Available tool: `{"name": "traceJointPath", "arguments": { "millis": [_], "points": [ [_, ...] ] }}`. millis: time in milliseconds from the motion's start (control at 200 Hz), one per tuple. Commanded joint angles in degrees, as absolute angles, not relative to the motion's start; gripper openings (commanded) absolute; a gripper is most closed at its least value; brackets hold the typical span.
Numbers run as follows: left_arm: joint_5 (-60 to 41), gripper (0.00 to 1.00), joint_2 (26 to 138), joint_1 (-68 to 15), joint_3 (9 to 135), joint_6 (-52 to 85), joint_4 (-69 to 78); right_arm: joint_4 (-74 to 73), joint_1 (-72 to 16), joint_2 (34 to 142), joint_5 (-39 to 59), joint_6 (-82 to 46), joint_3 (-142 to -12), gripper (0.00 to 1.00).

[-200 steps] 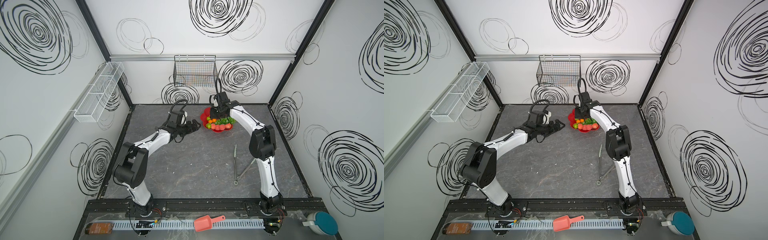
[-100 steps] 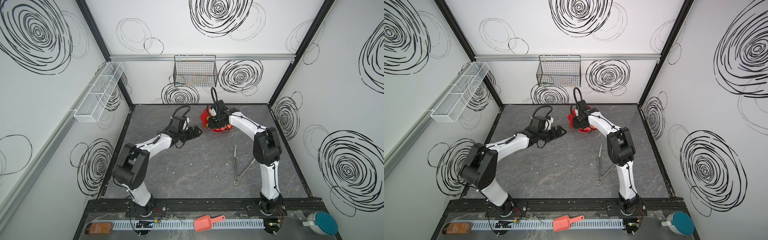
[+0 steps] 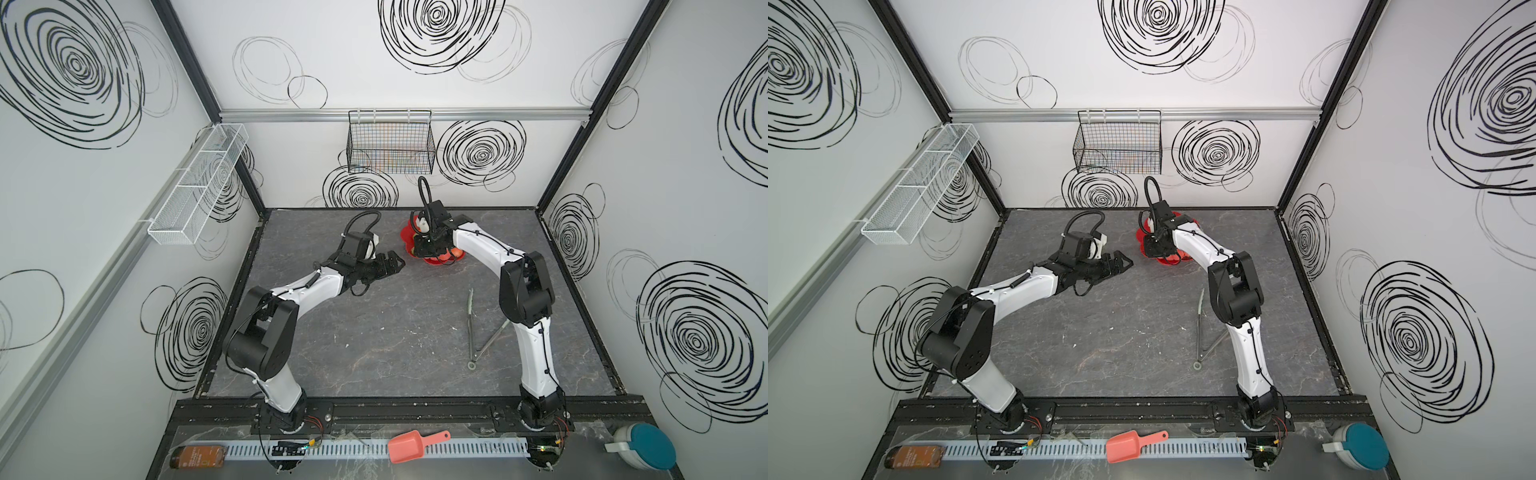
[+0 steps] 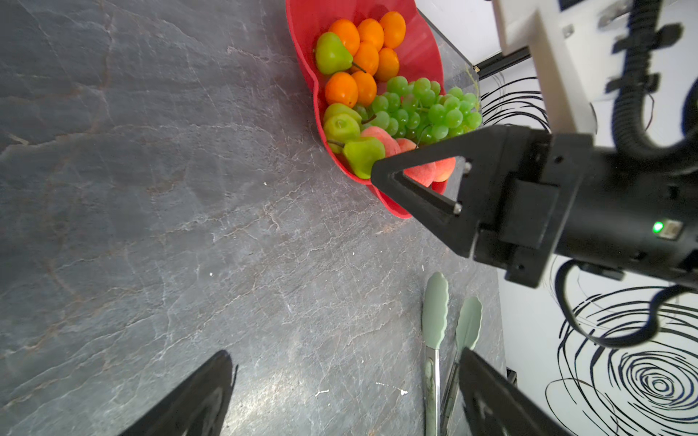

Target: Place and organize the fake fruits in the fruit bowl

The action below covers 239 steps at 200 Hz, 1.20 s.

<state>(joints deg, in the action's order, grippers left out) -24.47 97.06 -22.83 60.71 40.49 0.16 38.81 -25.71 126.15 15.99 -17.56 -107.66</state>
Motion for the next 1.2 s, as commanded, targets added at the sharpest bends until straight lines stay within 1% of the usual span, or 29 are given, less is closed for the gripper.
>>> {"name": "traceJointPath", "arguments": {
  "millis": [0,515,675,750,850,946,1041,1191],
  "points": [
    [-25.03,0.96,95.71,-22.5,60.56,39.81,2.41,41.24,-25.77,127.75,14.67,-17.13,-110.84,0.27],
    [-25.29,0.96,95.89,-21.88,60.24,40.08,2.65,44.38,-25.75,132.85,12.83,-17.09,-117.47,0.24],
    [-24.65,0.96,94.76,-21.61,60.19,39.75,2.11,44.22,-25.44,131.24,13.39,-17.04,-119.07,0.24],
    [-22.9,0.96,92.77,-21.52,60.14,38.77,1.22,43.2,-25.08,128.67,13.62,-17.06,-118.42,0.26],
    [-19.03,0.96,88.86,-21.83,59.36,36.98,-0.27,38.45,-24.7,122.22,13.99,-17.21,-112.6,0.32],
    [-15.09,0.96,84.21,-22.43,57.01,35.59,-0.66,31.25,-23.94,114.2,14.56,-17.9,-102.72,0.46],
    [-10.97,0.96,78.93,-23.25,52.86,34.49,0.51,23.31,-22.35,105.3,14.44,-18.97,-91.22,0.55],
    [-5.68,0.96,68.61,-23.73,43.17,34.16,7.19,12.42,-17.53,92.63,14.43,-21.52,-73.78,0.62]
  ]
}}
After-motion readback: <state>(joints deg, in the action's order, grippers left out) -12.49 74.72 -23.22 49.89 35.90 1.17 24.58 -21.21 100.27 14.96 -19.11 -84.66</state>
